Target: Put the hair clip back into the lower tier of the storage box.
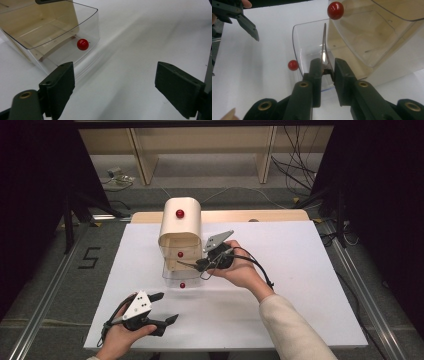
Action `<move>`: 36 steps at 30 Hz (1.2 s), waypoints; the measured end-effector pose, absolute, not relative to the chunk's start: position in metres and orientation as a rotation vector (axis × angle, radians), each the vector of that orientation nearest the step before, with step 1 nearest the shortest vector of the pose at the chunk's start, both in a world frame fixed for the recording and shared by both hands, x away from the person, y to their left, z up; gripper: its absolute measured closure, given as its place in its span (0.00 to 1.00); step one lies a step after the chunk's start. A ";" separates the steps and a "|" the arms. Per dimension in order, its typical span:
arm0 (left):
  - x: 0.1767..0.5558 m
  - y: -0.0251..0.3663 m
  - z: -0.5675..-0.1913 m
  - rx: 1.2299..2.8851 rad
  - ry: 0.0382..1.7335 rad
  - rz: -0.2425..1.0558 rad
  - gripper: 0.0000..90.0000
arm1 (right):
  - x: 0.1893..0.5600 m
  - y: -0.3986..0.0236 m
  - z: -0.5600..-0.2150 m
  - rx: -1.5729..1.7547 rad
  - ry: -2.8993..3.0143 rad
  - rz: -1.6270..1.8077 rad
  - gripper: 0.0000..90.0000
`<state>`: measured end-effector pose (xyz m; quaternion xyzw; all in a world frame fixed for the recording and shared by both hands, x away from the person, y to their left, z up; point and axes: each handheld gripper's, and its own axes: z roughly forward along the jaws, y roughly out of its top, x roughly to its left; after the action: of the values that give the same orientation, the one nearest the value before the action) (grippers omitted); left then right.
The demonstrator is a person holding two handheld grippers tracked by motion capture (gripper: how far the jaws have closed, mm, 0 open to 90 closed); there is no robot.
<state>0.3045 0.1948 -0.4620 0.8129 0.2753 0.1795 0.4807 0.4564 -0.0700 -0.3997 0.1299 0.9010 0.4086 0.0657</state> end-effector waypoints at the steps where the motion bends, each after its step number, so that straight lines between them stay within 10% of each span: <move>1: 0.304 0.195 -0.462 1.981 0.672 0.437 0.18 | 0.457 -0.069 -0.400 0.387 2.719 1.231 0.86; 36: 0.304 0.194 -0.462 1.980 0.665 0.441 0.18 | 0.462 -0.047 -0.407 0.411 2.736 1.195 0.85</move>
<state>0.3044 0.1940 -0.4617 0.8125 0.2727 0.1809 0.4824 0.4617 -0.0471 -0.4072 0.1361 0.9060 0.3957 0.0640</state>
